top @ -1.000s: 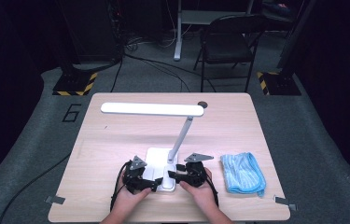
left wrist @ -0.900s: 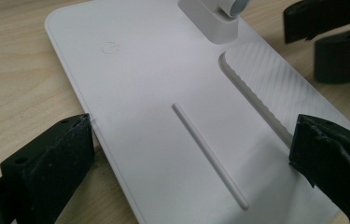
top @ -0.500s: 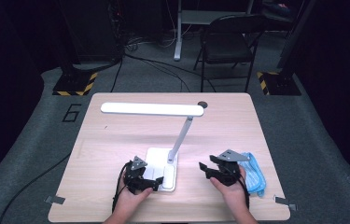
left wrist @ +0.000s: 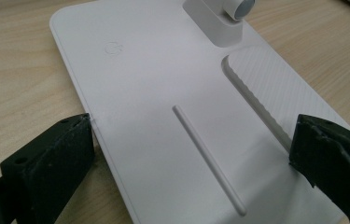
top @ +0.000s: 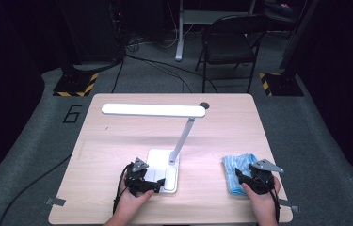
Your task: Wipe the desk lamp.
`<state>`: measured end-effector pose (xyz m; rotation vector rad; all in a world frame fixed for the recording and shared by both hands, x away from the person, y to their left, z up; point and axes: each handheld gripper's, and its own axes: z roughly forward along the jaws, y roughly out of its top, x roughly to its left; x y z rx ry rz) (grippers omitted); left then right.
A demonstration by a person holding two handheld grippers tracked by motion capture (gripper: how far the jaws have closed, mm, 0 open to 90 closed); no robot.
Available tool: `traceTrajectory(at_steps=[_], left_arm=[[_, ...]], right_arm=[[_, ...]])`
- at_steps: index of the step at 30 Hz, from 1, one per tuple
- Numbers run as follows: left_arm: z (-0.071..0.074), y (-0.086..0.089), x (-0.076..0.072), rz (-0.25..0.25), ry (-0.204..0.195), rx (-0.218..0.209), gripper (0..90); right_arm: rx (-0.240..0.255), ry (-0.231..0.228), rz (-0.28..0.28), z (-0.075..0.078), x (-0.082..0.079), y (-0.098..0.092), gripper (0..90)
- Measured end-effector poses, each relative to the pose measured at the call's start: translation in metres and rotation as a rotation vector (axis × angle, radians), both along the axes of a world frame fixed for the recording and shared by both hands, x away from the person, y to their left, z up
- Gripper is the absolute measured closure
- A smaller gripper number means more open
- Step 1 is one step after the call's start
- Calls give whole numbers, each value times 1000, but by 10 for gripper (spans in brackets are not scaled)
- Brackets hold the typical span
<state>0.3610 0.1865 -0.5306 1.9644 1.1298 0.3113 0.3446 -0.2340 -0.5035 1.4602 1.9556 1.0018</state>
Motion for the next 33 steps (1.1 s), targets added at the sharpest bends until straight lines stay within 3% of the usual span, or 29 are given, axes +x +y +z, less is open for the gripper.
traceTrajectory(at_steps=[5, 11, 14, 18, 21, 23, 27, 31, 33], left_arm=[[0, -2, 0, 10, -1, 1, 0], [0, -7, -3, 37, 8, -7, 0], [0, -10, -3, 49, 2, -8, 0], [0, -12, -3, 52, 8, -6, 0], [0, -13, -3, 52, 8, -9, 0], [0, -13, -3, 52, 8, -9, 0], [0, -12, -2, 40, 4, -1, 0], [0, -12, -2, 45, 7, -7, 1], [0, -13, -2, 46, 8, -10, 1]], right_arm=[[-1, 37, 1, -10, 1, 0, 351], [-46, 13, 29, -12, 0, 7, 343], [-65, 25, 42, -14, 2, 13, 380], [-55, 20, 72, -16, 4, 19, 566], [-95, 8, 117, -14, 5, 26, 672], [-102, 25, 131, -11, 6, 30, 711], [-20, 31, 158, -5, 3, 42, 725], [51, 14, 223, 0, -1, 74, 723], [62, 6, 246, 1, 0, 88, 724]])
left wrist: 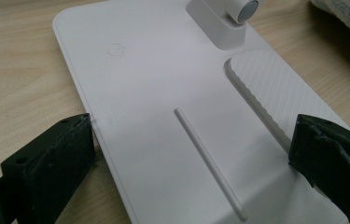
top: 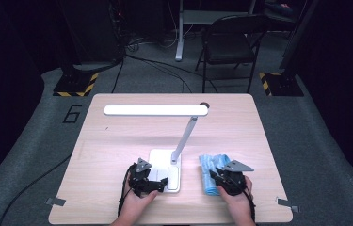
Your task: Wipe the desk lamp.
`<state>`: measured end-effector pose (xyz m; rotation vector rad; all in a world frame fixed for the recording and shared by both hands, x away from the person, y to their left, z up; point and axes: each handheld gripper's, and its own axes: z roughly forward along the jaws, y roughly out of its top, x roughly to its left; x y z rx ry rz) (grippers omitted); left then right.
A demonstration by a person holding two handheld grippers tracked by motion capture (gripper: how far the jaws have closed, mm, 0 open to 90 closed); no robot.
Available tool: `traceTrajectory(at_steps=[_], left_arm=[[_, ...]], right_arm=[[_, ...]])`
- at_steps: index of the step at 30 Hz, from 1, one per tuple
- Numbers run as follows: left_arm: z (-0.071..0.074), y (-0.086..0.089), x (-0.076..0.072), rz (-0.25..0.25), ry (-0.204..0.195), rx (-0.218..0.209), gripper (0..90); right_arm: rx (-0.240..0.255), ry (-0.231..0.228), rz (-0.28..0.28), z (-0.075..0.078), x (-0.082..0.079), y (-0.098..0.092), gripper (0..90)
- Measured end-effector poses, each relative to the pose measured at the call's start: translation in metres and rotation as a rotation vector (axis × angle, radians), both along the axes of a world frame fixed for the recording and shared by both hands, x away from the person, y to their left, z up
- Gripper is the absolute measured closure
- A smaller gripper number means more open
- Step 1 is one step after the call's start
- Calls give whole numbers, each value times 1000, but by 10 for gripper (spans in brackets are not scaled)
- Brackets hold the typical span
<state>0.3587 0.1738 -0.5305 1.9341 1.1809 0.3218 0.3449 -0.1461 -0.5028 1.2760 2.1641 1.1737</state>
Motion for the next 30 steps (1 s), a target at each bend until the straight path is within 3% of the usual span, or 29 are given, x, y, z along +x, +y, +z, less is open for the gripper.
traceTrajectory(at_steps=[5, 11, 14, 18, 20, 30], left_arm=[[0, 0, 0, 0, 1, -1, 1], [0, 0, 0, -1, 0, 1, 1], [0, 0, 0, -3, -2, 4, 1], [0, 0, 0, -5, -3, 7, 1], [0, 0, 0, 0, 0, 6, 1], [0, 0, 0, 4, -3, 9, 6]], right_arm=[[1, 28, 53, -7, 7, 36, 723], [4, 45, 47, -13, 15, 63, 710], [18, 67, 50, -14, 19, 68, 705], [5, 58, 63, -14, 18, 74, 706], [22, 70, 65, -14, 15, 75, 712], [12, 92, 128, -13, -6, 75, 715]])
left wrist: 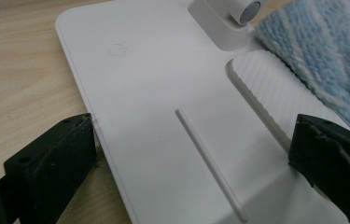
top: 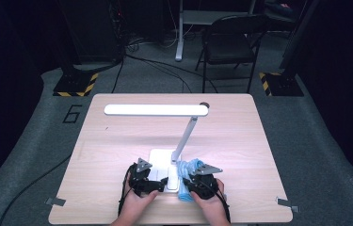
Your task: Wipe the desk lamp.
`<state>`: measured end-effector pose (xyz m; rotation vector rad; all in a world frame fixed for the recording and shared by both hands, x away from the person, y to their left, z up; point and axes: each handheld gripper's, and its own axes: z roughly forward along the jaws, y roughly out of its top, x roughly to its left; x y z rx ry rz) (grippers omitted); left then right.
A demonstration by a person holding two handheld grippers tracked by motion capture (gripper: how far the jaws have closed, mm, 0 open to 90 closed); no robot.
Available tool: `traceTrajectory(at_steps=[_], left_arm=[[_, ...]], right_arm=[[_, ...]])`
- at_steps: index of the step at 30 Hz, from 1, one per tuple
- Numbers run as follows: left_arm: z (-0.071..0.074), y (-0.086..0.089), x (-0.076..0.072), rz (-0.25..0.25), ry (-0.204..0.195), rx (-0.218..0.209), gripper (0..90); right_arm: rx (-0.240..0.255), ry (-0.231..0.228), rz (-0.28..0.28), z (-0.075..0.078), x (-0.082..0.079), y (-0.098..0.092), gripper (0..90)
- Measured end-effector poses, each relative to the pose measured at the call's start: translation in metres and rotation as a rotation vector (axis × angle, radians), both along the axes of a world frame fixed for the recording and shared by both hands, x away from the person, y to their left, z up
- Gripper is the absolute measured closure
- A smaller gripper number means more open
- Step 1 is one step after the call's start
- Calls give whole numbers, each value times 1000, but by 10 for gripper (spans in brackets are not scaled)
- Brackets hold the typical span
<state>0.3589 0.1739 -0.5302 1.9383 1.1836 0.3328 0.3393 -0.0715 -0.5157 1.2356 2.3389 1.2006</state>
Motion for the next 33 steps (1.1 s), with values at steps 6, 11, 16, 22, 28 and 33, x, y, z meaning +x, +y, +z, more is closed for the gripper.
traceTrajectory(at_steps=[6, 11, 16, 22, 28, 33], left_arm=[[0, 0, 0, 6, 1, -2, 10], [0, 0, 0, 4, 1, -3, 10], [0, 0, 0, 1, -1, -4, 10], [0, 0, 0, -2, -1, 0, 10], [0, 0, 0, 3, 0, -5, 10], [0, 1, 0, -7, -6, 10, 9]], right_arm=[[16, 14, 30, 0, -23, -2, 709], [34, 9, -8, -4, -20, 1, 697], [23, -13, -29, -6, -11, 5, 697], [30, -7, -71, -6, 8, 5, 697], [38, -4, -113, -5, 32, 5, 687], [32, -1, -116, -4, 39, 6, 687]])
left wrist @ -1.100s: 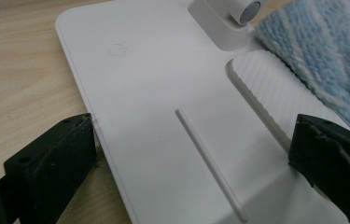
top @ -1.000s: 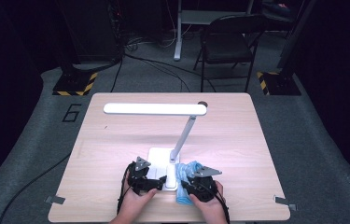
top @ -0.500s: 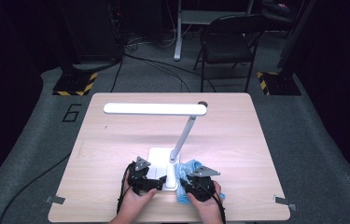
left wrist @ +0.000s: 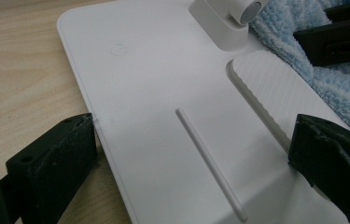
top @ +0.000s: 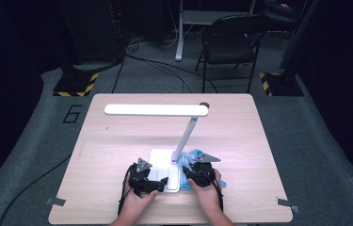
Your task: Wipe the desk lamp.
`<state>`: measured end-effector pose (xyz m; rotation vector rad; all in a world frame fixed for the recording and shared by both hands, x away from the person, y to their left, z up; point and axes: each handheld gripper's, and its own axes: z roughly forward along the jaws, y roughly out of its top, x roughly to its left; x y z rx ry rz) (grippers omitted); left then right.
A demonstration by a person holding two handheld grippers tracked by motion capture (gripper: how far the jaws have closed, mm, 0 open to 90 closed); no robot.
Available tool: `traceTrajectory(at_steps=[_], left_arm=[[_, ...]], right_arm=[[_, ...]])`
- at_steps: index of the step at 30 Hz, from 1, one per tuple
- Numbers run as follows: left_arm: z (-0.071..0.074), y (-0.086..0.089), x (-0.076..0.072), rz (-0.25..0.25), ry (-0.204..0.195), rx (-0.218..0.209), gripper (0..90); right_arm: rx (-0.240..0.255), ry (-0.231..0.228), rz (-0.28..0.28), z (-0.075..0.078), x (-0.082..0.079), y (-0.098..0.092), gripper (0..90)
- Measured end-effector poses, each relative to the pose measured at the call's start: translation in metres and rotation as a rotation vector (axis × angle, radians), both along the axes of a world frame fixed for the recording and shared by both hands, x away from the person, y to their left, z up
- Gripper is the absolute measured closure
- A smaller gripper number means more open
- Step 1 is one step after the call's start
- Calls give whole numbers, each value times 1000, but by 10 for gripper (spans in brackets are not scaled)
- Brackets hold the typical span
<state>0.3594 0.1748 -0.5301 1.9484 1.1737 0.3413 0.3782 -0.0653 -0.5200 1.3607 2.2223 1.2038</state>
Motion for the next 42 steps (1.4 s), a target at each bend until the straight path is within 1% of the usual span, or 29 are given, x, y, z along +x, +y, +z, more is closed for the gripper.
traceTrajectory(at_steps=[1, 2, 3, 4, 5, 6, 7, 8, 9, 11, 15, 17, 20, 21, 22, 24, 25, 26, 27, 29, 30, 31, 33, 34, 35, 39, 40, 41, 42], left_arm=[[0, 0, 0, -1, -1, 1, 9], [0, 0, 0, 0, 0, 0, 9], [0, -1, 0, 5, 5, -10, 9], [0, -1, 0, 4, 5, -9, 9], [0, -1, 0, 4, 4, -9, 9], [0, -1, 0, 4, 4, -9, 9], [0, -1, -1, 9, 6, -12, 9], [0, -1, 0, 4, 5, -9, 9], [0, -1, -1, 11, 7, -13, 9], [0, 0, 0, 3, 2, -1, 11], [0, 1, 0, 10, -3, -10, 29], [0, 1, 0, 7, -7, -9, 36], [0, 1, 0, 6, -7, -9, 36], [0, 1, 0, 7, -7, -10, 36], [0, 1, 0, 7, -7, -10, 36], [0, 1, 0, 6, -7, -9, 36], [0, 1, 0, 6, -7, -10, 36], [0, 1, 0, 7, -4, -15, 36], [0, 1, 0, 7, -4, -15, 35], [0, 1, 0, 6, -7, -9, 35], [0, 1, -1, 12, -4, -15, 35], [0, 1, 0, 8, -6, -10, 35], [0, 0, -1, 14, -2, -19, 35], [0, 0, -1, 14, -2, -19, 35], [0, 1, -1, 11, -4, -14, 35], [0, 0, -1, 9, 1, -18, 34], [0, 0, -1, 12, 3, -21, 33], [0, 0, -1, 11, 2, -21, 33], [0, 0, -1, 10, 0, -18, 33]], right_arm=[[-9, -3, 3, 0, -1, 0, 692], [3, 0, 2, 0, -3, 1, 699], [-10, -11, 10, 0, -4, 1, 704], [-9, -11, 20, 0, -6, 1, 707], [0, -10, 15, 0, -9, 2, 711], [-6, -9, 20, 0, -12, 2, 713], [-3, -19, 27, 0, -16, 3, 716], [-1, -12, 31, 0, -20, 3, 717], [2, -15, 36, -1, -23, 3, 717], [-3, -22, 53, -1, -30, 2, 718], [18, 11, 96, 0, -45, -1, 721], [26, 35, 127, 2, -50, -2, 721], [29, 46, 143, 3, -52, -4, 721], [28, 40, 146, 2, -51, -5, 721], [29, 45, 142, 2, -49, -6, 721], [36, 44, 125, 1, -46, -6, 720], [36, 35, 119, 0, -42, -7, 719], [35, 37, 119, 0, -40, -7, 718], [39, 30, 103, -1, -36, -7, 717], [37, 29, 91, 0, -31, -6, 714], [39, 26, 81, -1, -28, -6, 714], [45, 26, 70, -1, -23, -6, 713], [41, 17, 58, -1, -16, -7, 713], [41, 29, 47, 0, -13, -7, 712], [42, 32, 45, 0, -10, -7, 712], [44, 31, 36, 0, -1, -7, 713], [43, 39, 31, 1, 0, -6, 714], [43, 32, 35, 1, 2, -6, 716], [43, 37, 38, 1, 3, -7, 718]])
